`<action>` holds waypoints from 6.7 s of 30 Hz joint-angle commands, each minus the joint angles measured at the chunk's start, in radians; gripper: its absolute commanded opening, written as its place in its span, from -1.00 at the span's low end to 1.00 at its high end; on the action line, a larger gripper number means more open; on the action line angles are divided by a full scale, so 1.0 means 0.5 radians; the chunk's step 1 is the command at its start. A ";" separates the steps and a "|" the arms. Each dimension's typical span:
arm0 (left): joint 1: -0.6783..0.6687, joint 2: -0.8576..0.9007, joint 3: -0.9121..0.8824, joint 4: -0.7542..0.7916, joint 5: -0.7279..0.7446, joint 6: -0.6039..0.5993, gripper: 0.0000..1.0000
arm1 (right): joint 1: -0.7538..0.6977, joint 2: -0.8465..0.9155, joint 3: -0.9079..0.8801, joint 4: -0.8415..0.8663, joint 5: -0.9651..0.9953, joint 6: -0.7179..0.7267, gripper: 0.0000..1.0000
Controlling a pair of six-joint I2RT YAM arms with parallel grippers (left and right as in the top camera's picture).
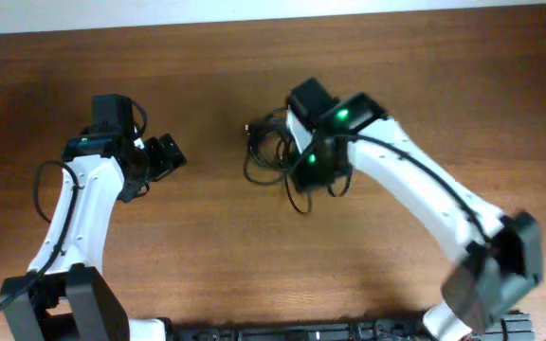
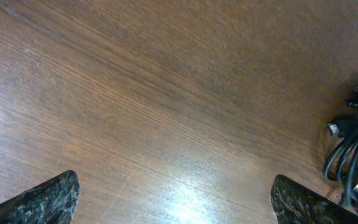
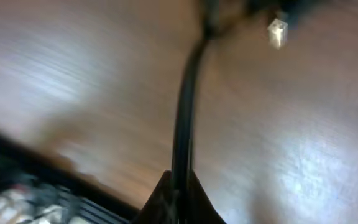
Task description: Untangle cables
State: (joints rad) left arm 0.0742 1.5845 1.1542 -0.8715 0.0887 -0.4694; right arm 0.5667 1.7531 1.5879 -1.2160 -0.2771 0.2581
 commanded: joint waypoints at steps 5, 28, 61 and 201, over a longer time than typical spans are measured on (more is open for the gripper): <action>-0.008 0.009 0.012 0.005 -0.013 -0.017 0.82 | 0.005 -0.605 1.159 0.212 -0.596 0.102 -0.92; -1.020 0.010 0.012 -0.261 0.721 0.792 0.97 | -0.288 -0.224 1.135 -0.715 1.144 0.460 0.68; -2.174 0.507 -0.108 -0.489 1.000 0.492 -0.18 | -1.540 -0.224 1.132 -0.762 1.019 0.459 1.00; -0.606 1.283 1.589 -0.935 0.061 1.107 0.98 | -1.540 -0.224 1.132 -0.763 1.019 0.459 1.00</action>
State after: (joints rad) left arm -0.2340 2.2337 2.0159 -1.4128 0.1520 0.0681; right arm -0.2024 1.6524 2.1529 -1.5951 0.2199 0.4797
